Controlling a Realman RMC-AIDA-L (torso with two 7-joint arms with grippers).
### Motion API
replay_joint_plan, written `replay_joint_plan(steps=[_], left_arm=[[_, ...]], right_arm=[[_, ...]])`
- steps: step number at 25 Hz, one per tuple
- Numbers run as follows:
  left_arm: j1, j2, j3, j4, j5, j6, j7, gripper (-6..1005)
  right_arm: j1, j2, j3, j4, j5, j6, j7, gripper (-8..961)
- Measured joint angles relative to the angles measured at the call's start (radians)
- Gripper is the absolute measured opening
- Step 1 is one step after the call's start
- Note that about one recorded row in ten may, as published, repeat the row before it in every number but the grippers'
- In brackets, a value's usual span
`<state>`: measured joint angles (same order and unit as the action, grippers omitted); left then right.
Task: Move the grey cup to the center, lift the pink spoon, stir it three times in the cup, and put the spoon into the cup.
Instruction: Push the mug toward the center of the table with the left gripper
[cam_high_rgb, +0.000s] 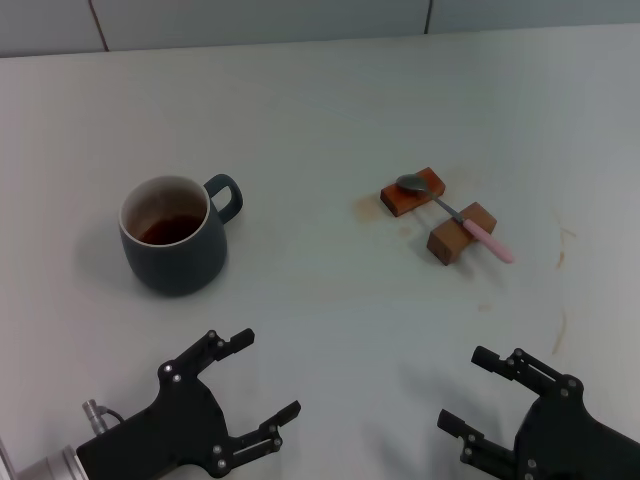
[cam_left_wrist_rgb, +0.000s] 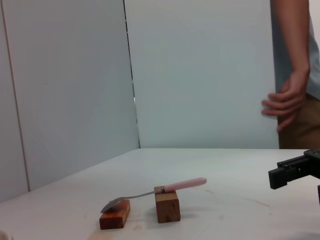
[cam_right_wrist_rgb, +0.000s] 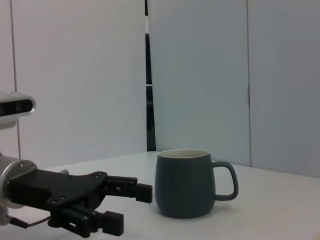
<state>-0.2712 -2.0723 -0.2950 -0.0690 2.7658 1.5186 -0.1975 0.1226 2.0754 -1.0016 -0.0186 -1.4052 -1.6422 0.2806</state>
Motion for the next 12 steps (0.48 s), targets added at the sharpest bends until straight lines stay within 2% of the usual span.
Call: replay_joint_plan(steps=[9,12], left_arm=[[0.004,0.0,-0.005,-0.009,-0.004,0.0,0.001,833],[0.023,0.004,-0.053,-0.016,-0.019,0.051,0.022,825]], right_arm=[[0.001,0.001,0.0,0.0,0.0,-0.002,-0.003,739],[0.001,0.001,0.003,0.001,0.0,-0.003,-0.019,738]])
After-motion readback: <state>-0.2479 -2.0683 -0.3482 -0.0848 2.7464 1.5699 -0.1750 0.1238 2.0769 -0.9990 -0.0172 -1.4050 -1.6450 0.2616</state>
